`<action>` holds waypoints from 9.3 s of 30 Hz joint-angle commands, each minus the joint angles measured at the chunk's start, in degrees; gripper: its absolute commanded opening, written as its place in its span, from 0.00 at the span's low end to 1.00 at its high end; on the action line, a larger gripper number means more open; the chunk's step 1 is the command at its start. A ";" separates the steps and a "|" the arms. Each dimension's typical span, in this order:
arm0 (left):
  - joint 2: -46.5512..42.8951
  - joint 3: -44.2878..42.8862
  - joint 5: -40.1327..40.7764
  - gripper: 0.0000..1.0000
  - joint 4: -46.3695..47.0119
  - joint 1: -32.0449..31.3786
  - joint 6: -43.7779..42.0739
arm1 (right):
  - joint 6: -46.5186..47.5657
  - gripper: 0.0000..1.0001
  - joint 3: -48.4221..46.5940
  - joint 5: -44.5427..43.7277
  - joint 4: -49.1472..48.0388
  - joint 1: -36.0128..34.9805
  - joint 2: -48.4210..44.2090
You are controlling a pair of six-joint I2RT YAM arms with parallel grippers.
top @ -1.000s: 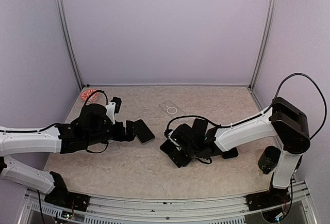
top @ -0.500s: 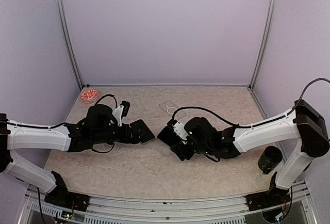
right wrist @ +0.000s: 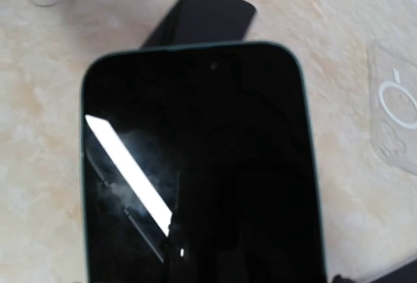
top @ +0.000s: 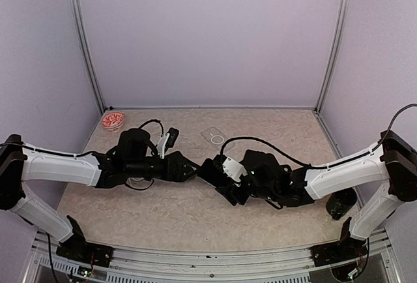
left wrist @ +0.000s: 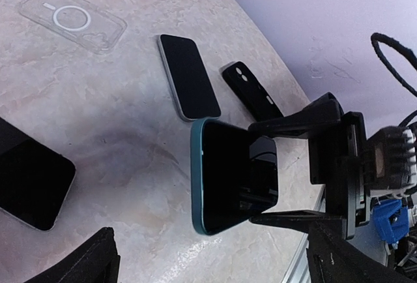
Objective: Put the phone into the phone case
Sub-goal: Pass from the right arm to the left, then pass from the left arm to the right, then pick up the phone case from the center of the board.
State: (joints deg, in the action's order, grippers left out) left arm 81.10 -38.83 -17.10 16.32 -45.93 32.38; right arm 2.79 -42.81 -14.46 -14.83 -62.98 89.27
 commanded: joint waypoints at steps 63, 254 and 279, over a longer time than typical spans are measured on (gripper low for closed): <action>-3.04 3.47 -11.46 0.00 27.83 0.41 2.96 | -16.83 1.00 8.56 16.84 -12.14 8.33 -21.40; 4.48 9.20 45.94 0.07 -19.09 9.99 18.63 | -32.25 0.00 1.93 45.00 -19.45 13.77 -9.37; -16.72 9.32 43.43 0.00 -13.22 2.85 -3.66 | -26.65 0.00 -2.17 36.90 -4.27 14.21 -15.54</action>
State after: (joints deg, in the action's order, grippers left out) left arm 65.89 -28.23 29.19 -0.84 -40.32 38.46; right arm -26.26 -41.06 26.04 -23.16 -49.67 77.43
